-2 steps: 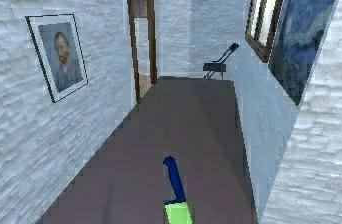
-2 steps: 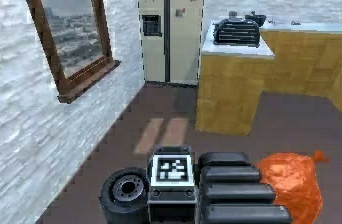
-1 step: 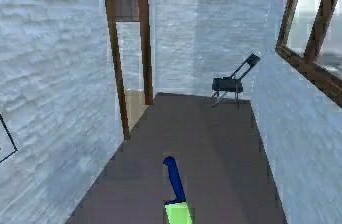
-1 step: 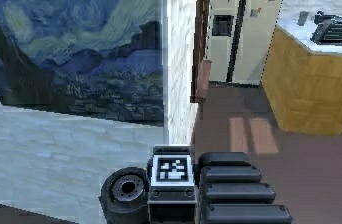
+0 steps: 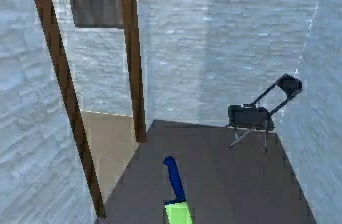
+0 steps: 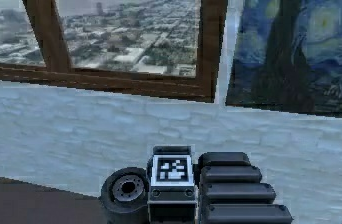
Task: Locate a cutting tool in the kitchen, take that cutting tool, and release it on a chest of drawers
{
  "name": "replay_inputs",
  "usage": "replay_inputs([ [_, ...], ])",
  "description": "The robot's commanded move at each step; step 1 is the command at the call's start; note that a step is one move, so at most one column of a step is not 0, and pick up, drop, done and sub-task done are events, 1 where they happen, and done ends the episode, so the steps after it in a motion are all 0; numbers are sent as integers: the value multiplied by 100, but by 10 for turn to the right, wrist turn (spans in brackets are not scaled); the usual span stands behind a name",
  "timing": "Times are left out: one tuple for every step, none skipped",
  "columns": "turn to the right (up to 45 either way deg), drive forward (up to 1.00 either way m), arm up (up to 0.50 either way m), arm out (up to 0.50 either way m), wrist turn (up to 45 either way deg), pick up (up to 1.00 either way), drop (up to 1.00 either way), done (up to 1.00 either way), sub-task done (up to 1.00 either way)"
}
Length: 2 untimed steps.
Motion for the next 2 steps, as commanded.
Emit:
replay_inputs([
  [0,100,0,0,0,0,0,0,0],
  [-60,0,0,0,0,0,0,0,0],
])
